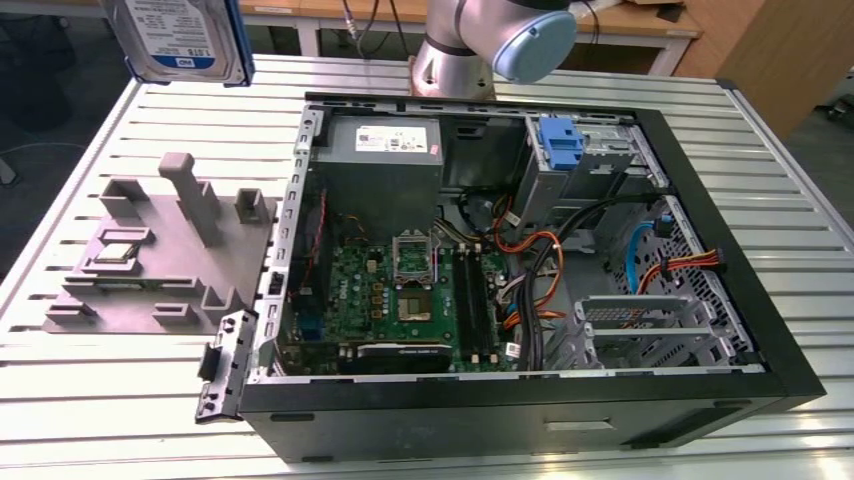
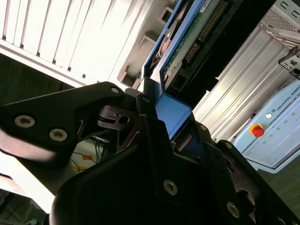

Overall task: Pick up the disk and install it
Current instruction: 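Pick up the disk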

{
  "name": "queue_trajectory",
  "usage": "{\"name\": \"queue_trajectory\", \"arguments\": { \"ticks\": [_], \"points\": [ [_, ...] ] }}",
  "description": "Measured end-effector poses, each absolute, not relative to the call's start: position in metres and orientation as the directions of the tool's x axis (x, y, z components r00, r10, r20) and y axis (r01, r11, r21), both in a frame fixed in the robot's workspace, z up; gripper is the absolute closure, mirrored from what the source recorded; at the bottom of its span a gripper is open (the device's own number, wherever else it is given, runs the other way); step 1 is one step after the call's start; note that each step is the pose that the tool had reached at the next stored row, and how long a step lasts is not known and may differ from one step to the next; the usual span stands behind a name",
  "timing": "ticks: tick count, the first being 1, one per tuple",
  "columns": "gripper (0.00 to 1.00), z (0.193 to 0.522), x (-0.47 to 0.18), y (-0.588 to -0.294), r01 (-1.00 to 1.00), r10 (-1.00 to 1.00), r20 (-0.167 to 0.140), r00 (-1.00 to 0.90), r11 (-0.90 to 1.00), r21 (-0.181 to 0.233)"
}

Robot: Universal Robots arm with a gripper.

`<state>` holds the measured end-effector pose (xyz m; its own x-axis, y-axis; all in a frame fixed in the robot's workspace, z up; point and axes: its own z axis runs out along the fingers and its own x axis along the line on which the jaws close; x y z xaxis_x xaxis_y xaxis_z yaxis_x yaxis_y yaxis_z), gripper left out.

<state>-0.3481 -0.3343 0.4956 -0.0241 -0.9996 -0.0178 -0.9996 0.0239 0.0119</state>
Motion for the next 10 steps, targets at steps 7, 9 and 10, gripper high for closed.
{"name": "queue_trajectory", "arguments": {
  "ticks": [7,9,10],
  "points": [
    [0.63,0.4956,-0.3459,-0.3343,-1.0,-1.0,-0.018,-0.024,0.024,0.012],
    [0.63,0.4956,-0.3453,-0.3343,-1.0,-1.0,-0.018,-0.024,0.024,0.012],
    [0.63,0.4956,-0.3449,-0.3343,-1.0,-1.0,-0.018,-0.024,0.024,0.012]
  ]
}}
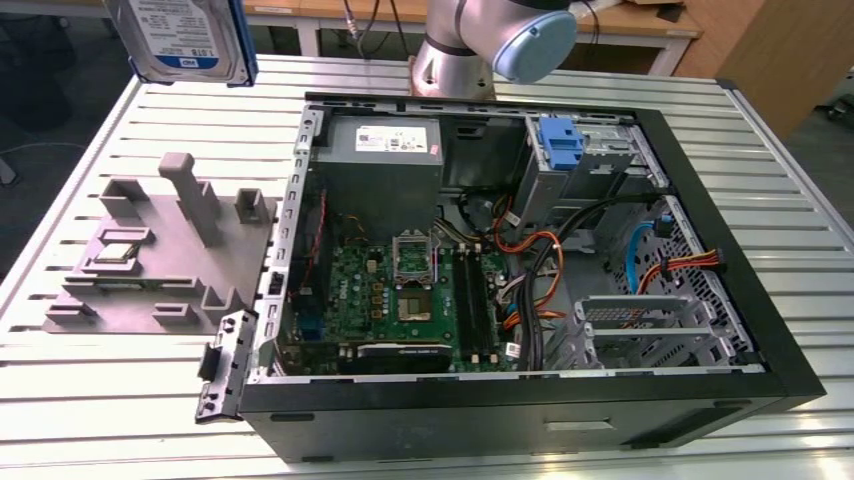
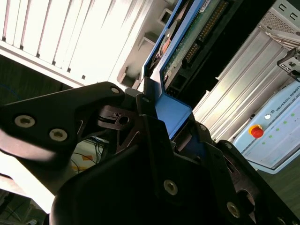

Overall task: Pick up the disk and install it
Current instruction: 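Pick up the disk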

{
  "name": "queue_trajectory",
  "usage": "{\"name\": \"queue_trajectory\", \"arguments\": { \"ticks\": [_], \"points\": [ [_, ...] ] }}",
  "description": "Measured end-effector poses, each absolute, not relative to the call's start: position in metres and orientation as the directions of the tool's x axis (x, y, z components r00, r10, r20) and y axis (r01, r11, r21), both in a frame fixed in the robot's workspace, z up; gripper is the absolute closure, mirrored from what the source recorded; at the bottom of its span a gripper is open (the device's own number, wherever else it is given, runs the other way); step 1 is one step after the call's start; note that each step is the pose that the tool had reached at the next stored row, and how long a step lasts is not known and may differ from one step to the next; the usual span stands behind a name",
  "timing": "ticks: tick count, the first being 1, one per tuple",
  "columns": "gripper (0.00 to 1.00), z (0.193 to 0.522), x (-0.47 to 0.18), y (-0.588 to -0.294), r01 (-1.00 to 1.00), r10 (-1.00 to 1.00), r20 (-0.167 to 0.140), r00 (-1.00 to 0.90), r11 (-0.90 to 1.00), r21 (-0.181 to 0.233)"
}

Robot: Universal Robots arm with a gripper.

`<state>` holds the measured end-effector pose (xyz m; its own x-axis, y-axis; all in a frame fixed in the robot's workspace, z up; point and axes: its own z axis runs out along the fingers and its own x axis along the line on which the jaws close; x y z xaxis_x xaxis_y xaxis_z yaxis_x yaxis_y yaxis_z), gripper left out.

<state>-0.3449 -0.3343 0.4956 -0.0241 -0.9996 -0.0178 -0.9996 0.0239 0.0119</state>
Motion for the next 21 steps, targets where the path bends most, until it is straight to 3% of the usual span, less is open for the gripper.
{"name": "queue_trajectory", "arguments": {
  "ticks": [21],
  "points": [
    [0.63,0.4956,-0.3358,-0.3343,-1.0,-1.0,-0.018,-0.024,0.024,0.012]
  ]
}}
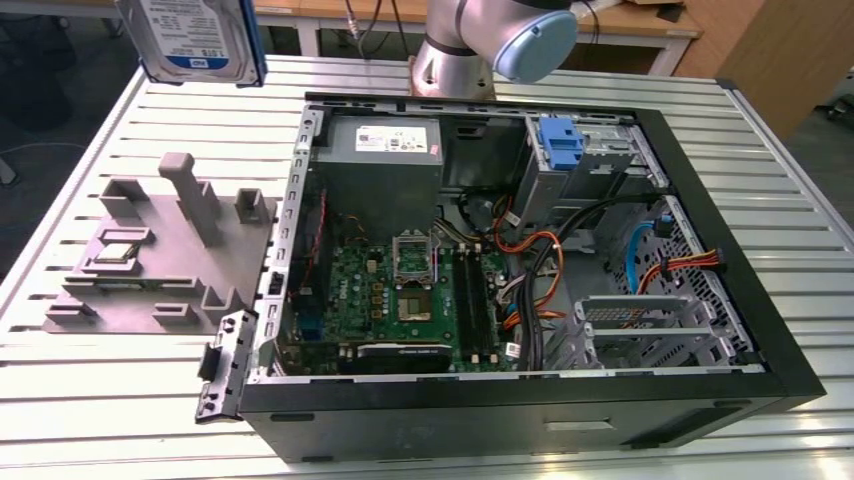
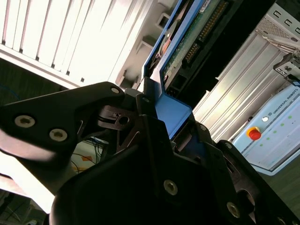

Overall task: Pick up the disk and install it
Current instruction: 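Pick up the disk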

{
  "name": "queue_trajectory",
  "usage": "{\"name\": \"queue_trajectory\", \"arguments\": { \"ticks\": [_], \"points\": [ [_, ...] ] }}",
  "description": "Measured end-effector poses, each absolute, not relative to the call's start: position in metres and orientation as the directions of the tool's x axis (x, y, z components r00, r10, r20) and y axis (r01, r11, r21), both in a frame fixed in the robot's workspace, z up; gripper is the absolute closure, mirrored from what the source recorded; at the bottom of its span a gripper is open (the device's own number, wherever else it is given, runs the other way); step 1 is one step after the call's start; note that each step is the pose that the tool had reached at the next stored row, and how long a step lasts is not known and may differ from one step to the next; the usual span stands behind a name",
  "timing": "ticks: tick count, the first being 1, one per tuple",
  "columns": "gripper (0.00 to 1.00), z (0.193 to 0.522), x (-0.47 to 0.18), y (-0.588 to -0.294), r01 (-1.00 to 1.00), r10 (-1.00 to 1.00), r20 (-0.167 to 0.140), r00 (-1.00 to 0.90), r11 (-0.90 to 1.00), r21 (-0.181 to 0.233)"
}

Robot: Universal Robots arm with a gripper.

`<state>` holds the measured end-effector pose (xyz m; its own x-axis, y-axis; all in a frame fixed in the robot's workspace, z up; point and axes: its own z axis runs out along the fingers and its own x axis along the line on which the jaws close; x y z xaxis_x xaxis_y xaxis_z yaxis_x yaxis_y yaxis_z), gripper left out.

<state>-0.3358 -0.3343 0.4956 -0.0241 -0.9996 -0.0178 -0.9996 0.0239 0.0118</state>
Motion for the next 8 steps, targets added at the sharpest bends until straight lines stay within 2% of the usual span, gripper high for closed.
{"name": "queue_trajectory", "arguments": {
  "ticks": [8],
  "points": [
    [0.63,0.4956,-0.3314,-0.3343,-1.0,-1.0,-0.018,-0.024,0.024,0.012]
  ]
}}
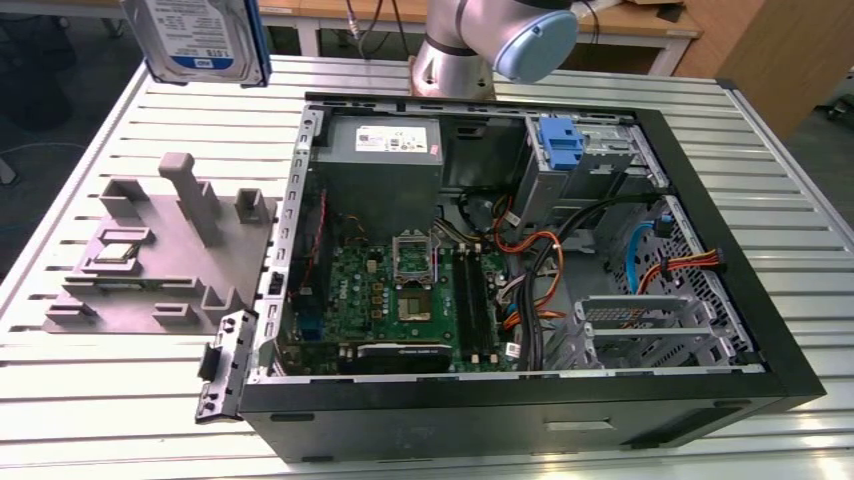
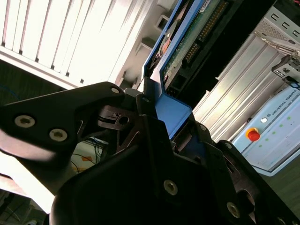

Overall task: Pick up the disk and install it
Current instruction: 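Pick up the disk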

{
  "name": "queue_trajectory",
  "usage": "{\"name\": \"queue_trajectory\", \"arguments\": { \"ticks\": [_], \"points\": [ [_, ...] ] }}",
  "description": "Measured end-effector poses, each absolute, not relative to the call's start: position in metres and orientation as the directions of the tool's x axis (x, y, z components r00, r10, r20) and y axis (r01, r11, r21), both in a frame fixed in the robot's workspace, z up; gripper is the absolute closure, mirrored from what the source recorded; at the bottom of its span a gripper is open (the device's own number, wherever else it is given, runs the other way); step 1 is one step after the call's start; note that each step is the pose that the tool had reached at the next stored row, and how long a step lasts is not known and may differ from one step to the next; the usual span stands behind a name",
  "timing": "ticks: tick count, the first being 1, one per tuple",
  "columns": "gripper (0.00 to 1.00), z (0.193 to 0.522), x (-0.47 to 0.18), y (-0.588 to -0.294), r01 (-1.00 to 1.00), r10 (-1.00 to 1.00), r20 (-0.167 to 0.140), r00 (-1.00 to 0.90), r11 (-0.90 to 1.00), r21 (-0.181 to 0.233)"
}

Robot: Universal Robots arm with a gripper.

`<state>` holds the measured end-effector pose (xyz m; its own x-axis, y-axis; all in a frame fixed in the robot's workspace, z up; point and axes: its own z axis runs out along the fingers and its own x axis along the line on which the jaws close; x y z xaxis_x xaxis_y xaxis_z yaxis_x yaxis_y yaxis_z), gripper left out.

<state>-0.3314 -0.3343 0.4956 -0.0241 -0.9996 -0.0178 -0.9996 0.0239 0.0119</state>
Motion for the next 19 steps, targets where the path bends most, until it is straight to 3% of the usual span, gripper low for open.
{"name": "queue_trajectory", "arguments": {
  "ticks": [19],
  "points": [
    [0.63,0.4956,-0.3209,-0.3343,-1.0,-1.0,-0.018,-0.024,0.024,0.012]
  ]
}}
